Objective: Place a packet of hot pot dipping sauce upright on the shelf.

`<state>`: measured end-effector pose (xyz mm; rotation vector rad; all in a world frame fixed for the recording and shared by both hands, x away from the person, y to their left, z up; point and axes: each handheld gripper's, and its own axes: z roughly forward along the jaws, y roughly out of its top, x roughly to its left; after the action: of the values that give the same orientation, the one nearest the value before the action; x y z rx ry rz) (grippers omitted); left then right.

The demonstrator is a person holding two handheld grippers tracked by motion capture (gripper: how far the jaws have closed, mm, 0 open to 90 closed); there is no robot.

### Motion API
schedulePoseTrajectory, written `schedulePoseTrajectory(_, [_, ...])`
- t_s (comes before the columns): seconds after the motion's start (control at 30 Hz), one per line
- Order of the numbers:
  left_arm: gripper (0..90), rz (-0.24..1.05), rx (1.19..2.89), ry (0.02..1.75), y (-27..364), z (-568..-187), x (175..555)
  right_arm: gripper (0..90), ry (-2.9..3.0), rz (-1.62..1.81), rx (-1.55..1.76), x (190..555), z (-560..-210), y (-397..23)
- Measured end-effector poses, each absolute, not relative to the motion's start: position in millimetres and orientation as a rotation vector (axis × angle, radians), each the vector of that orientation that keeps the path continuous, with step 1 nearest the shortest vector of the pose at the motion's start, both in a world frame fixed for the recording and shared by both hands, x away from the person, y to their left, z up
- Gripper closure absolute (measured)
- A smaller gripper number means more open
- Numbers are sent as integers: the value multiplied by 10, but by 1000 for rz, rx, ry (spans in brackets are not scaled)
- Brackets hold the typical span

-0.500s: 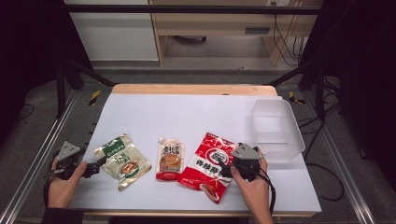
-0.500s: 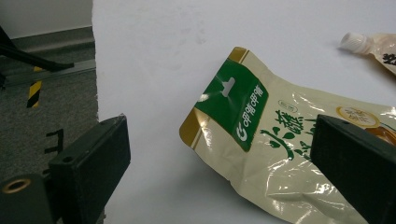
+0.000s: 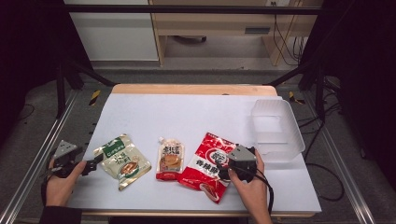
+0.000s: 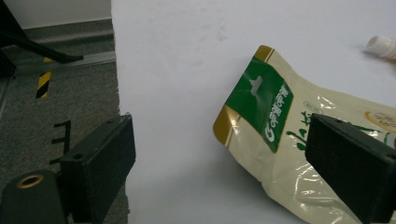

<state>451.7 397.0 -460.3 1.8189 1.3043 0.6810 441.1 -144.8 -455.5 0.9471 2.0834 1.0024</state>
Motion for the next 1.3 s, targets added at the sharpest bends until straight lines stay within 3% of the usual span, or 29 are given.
schedulePoseTrajectory(0.47, [177,522,1950,1286,3864,-4734,4679,87,2095,975,981,4426,-4578,-1449])
schedulePoseTrajectory(0.7, [405,465,1992,1232,3775,-4719,4644,99,2078,996,999,4416,-4560,-1475])
schedulePoseTrajectory(1.07, [798,490,2017,1224,3729,-4650,4547,95,2104,963,961,4376,-4557,-1413])
schedulePoseTrajectory(1.2, [890,509,2009,1200,3723,-4586,4524,95,2108,948,968,4388,-4568,-1405])
schedulePoseTrajectory(1.3, [897,523,1998,1185,3708,-4530,4476,98,2102,949,982,4392,-4570,-1405])
